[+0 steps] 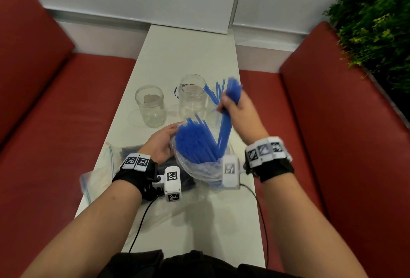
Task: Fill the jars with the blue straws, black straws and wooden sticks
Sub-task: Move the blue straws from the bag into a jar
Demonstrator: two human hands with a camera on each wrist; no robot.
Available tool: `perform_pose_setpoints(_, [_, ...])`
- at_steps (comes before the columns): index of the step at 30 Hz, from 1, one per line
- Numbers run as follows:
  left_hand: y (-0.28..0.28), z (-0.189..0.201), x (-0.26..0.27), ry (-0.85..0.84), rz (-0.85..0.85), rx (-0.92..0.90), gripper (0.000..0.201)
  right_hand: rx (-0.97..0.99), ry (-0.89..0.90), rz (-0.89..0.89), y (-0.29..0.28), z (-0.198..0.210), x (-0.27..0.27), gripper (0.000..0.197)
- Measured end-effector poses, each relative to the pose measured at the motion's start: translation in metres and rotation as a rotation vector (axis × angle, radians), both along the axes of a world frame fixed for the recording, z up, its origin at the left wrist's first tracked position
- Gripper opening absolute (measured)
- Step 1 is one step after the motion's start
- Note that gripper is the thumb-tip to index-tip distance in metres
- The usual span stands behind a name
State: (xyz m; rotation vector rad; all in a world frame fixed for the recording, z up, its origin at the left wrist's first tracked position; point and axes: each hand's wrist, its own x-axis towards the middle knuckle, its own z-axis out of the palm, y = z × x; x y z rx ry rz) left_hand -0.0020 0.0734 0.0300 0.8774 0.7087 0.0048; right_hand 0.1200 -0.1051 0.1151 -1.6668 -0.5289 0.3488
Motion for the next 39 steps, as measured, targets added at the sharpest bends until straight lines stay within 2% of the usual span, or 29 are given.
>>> perform_pose_setpoints(5, [0.000, 0.001, 0.002, 0.006, 0.008, -0.005, 0.027, 0.330, -0.173, -0.048, 0.009, 0.093, 0.046, 0.010])
perform_pose_setpoints(7, [0.002, 0.000, 0.003, 0.024, 0.015, 0.010, 0.026, 0.430, -0.256, -0.134, 0.013, 0.112, 0.063, 0.009])
perform_pose_setpoints(9, [0.003, -0.001, 0.005, 0.034, 0.016, 0.019, 0.025, 0.450, -0.303, -0.224, 0.018, 0.113, 0.079, 0.008])
perform_pose_setpoints(12, [0.004, -0.001, 0.007, 0.037, 0.006, 0.031, 0.025, 0.337, -0.294, -0.314, 0.029, 0.089, 0.099, 0.008])
perform_pose_setpoints(18, [0.007, -0.005, 0.013, 0.019, -0.034, 0.066, 0.028, 0.134, -0.114, -0.357, 0.046, 0.004, 0.120, 0.010])
perform_pose_setpoints(20, [0.007, -0.007, 0.013, 0.018, -0.047, 0.074, 0.028, 0.070, -0.058, -0.339, 0.048, -0.021, 0.123, 0.021])
perform_pose_setpoints(23, [0.009, -0.006, 0.011, 0.022, -0.053, 0.080, 0.027, -0.089, -0.004, -0.248, 0.046, -0.050, 0.123, 0.018])
perform_pose_setpoints(26, [0.008, -0.004, 0.009, 0.024, -0.055, 0.079, 0.027, -0.187, -0.006, -0.204, 0.040, -0.060, 0.122, 0.024])
perform_pose_setpoints(29, [0.006, -0.001, 0.007, 0.027, -0.051, 0.081, 0.028, -0.166, 0.025, -0.167, 0.035, -0.060, 0.119, 0.035])
perform_pose_setpoints(34, [0.004, 0.001, 0.005, 0.020, -0.056, 0.079, 0.029, -0.173, 0.027, -0.107, 0.022, -0.057, 0.112, 0.037])
perform_pose_setpoints(37, [0.003, 0.001, 0.000, 0.009, -0.061, 0.064, 0.029, -0.064, 0.033, -0.332, 0.011, -0.063, 0.107, 0.025])
perform_pose_setpoints(39, [0.005, 0.001, -0.004, 0.000, -0.058, 0.050, 0.027, -0.081, 0.066, -0.501, 0.002, -0.074, 0.102, 0.019])
